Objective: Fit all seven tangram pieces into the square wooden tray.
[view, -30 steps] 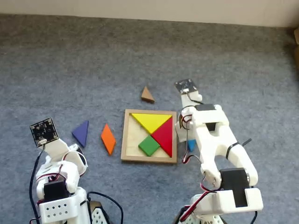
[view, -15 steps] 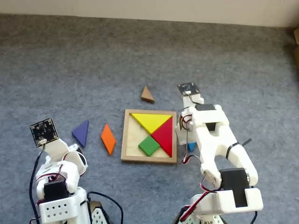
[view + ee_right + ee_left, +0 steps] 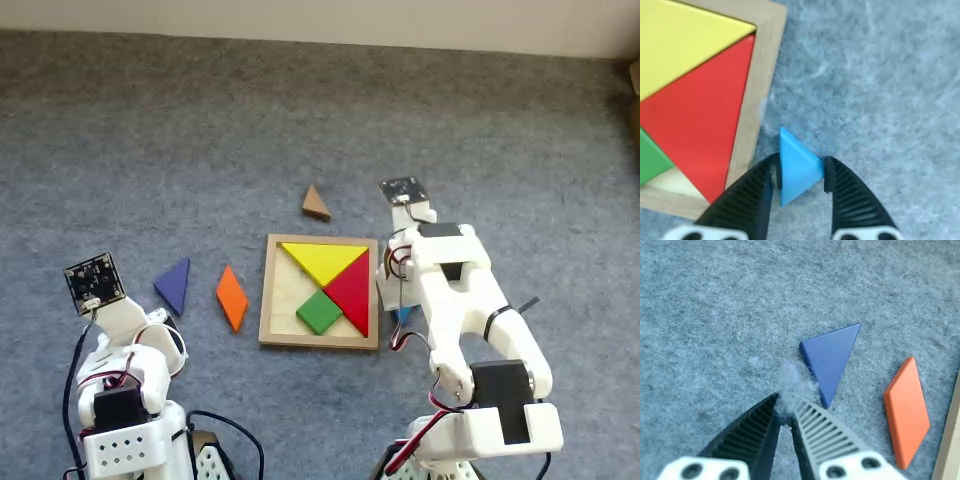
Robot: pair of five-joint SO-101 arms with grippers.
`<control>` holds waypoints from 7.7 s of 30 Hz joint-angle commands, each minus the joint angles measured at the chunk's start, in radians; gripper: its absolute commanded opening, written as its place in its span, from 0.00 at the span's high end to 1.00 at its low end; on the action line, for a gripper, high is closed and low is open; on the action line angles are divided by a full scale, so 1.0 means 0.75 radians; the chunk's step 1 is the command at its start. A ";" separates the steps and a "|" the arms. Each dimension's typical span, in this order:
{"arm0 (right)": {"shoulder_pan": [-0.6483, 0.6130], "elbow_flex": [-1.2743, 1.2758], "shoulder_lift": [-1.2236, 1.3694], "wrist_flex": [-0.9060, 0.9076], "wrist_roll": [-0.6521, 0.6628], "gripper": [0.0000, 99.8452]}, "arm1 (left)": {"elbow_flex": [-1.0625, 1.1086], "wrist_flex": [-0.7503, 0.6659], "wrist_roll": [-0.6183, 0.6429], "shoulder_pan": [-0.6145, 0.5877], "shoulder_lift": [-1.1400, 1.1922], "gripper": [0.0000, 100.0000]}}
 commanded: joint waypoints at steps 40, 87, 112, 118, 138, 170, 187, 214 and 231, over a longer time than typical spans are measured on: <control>-0.496 0.159 -0.392 0.089 1.019 0.95 | 0.028 -0.010 0.010 -0.017 -0.032 0.99; -0.467 0.263 -1.233 0.361 0.391 0.99 | 0.028 -0.010 0.010 -0.017 -0.032 0.99; 0.191 1.132 -2.376 0.199 0.164 0.99 | 0.028 -0.010 0.010 -0.017 -0.032 0.99; 0.195 1.515 -2.380 0.099 0.162 0.99 | 0.028 -0.010 0.010 -0.017 -0.032 0.99; 0.202 1.531 -2.382 0.251 -0.336 0.99 | 0.028 -0.010 0.010 -0.017 -0.032 0.99; 0.202 1.531 -2.382 0.251 -0.336 0.99 | 0.028 0.301 0.006 0.502 -0.042 0.99; 0.202 1.531 -2.382 0.251 -0.336 0.99 | -0.169 0.295 0.002 0.654 -0.046 0.77; 0.202 1.531 -2.382 0.251 -0.336 0.99 | -0.533 0.350 0.004 0.369 -0.026 0.77; 0.202 1.531 -2.382 0.251 -0.336 0.99 | -0.860 0.100 0.045 0.369 1.198 0.77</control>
